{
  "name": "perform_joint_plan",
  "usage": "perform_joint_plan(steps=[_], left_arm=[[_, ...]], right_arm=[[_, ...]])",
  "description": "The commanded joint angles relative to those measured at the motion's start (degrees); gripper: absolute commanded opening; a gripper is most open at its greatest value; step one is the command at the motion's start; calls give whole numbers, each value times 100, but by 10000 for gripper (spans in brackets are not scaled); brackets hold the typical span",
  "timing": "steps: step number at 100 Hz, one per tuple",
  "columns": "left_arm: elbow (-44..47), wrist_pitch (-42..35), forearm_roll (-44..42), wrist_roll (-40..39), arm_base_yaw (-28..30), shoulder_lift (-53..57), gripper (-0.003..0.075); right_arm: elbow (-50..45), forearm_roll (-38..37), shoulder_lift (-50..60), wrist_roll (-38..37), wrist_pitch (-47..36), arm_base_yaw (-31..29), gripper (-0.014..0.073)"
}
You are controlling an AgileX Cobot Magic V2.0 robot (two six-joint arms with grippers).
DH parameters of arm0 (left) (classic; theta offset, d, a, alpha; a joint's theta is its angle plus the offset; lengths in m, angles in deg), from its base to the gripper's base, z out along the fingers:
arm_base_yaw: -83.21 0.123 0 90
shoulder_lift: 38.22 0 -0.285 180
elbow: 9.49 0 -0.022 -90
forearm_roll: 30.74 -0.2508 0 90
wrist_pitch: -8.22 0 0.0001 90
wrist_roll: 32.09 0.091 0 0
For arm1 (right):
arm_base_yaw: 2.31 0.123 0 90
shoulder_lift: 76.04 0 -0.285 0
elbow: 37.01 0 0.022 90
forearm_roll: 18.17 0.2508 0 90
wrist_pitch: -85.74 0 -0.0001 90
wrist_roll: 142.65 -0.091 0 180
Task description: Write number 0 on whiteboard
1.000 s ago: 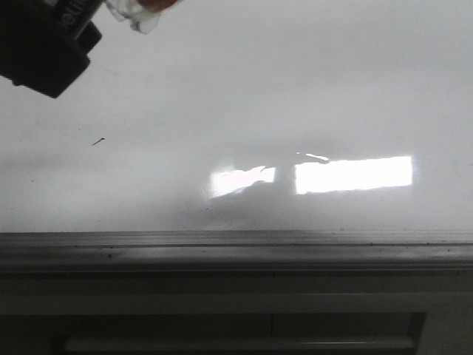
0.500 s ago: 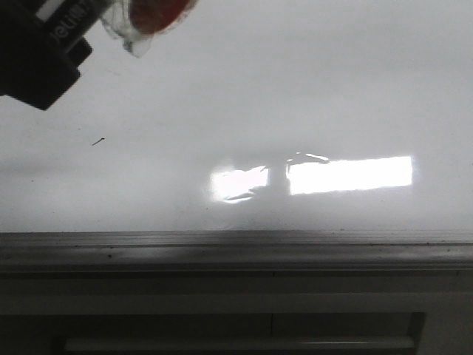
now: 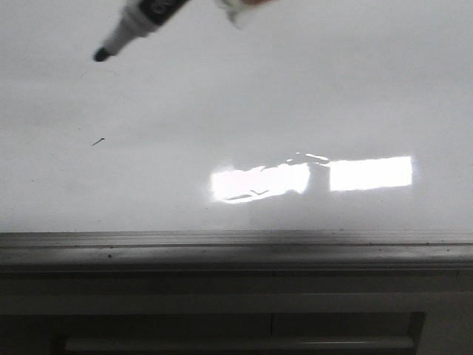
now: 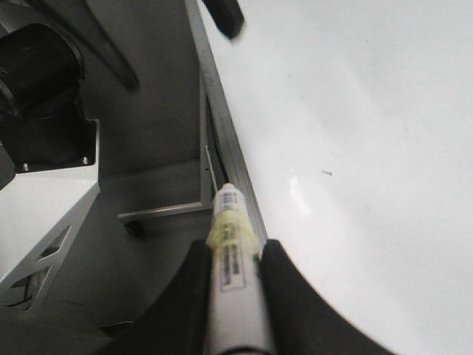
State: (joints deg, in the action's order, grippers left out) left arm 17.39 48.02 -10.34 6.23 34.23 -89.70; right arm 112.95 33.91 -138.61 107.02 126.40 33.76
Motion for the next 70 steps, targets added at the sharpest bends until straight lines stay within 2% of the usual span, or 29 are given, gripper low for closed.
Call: perform_joint_plan(steps=[1,11,30,40,47,70], left_arm=[[19,-781,-26,-535,-24,505,312],[469,-1318,-593,-1504,-24,1101,209],[1536,-1902,-2186,-3624,-24,1991,-19],[1991,-2221,-2850,-4589,-24,2172,-20],[2141,-2301,-3082,-4981,-24,2182,-20],[2220,-2424,-3126,-5116,-24,2185,-20]], right_arm=[[-181,130,425,-176,-175,-245,-68],[-572,-246,981,-629,-392,-477,-62],[-690,-1627,1560,-1886,-1026,-661,-56],[-591,-2036,1503,-2010,-1356,-670,-56],[-462,-2091,1320,-2010,-1450,-670,-56],[123,-2371,530,-2010,-1510,-670,-56]])
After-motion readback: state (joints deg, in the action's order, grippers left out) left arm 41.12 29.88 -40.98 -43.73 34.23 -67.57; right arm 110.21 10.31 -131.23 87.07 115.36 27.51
